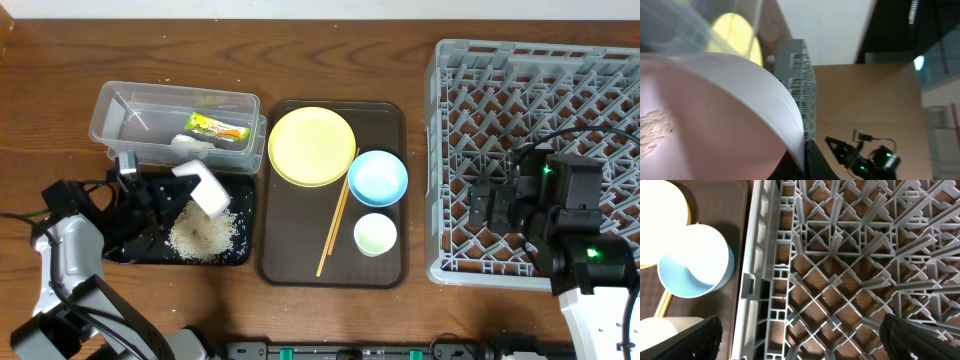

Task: Sort waste into correct bins and load items into the dishwasher rack
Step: 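Tip the rice bowl over the black tray to dump rice, then return the empty white bowl to the brown tray with left gripper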

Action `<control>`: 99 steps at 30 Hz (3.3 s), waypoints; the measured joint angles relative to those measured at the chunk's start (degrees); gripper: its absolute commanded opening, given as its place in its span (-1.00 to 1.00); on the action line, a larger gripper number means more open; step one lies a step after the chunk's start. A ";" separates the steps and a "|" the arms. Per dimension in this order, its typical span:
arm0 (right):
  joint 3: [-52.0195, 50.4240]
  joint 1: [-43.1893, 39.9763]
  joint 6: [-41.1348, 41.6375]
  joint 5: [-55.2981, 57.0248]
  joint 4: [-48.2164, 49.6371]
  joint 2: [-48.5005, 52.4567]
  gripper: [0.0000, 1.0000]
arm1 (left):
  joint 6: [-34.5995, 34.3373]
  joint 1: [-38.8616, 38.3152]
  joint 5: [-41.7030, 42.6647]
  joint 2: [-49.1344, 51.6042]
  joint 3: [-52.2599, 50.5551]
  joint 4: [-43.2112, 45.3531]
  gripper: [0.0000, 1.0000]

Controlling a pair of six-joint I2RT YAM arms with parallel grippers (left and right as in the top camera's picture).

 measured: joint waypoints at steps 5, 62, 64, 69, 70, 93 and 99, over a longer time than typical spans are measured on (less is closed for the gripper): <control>0.00 0.00 0.00 0.00 0.00 0.00 0.98 | 0.02 0.02 1.44 0.00 0.00 0.37 -0.88; 0.00 0.00 -0.02 -0.02 -0.20 0.00 0.99 | -12.50 -45.68 -46.21 -18.88 0.42 7.58 -0.88; 0.00 0.00 -0.02 -0.02 -0.20 0.00 0.99 | -13.14 -52.70 -52.94 -17.99 0.42 8.87 -0.88; 0.00 0.00 -0.02 0.00 -0.20 0.00 0.98 | -15.87 -65.64 -66.18 -12.17 0.55 11.69 -0.87; 0.00 0.00 -0.02 0.00 -0.20 0.00 0.99 | -16.37 -67.14 -68.00 -10.56 0.55 12.44 -0.87; 0.00 0.00 -0.02 0.00 -0.59 0.00 0.98 | -18.64 -70.99 -71.38 -12.52 5.95 14.73 0.13; 0.00 0.00 0.00 0.00 -0.61 0.00 0.99 | -18.67 -72.91 -68.83 -12.50 6.34 14.82 0.14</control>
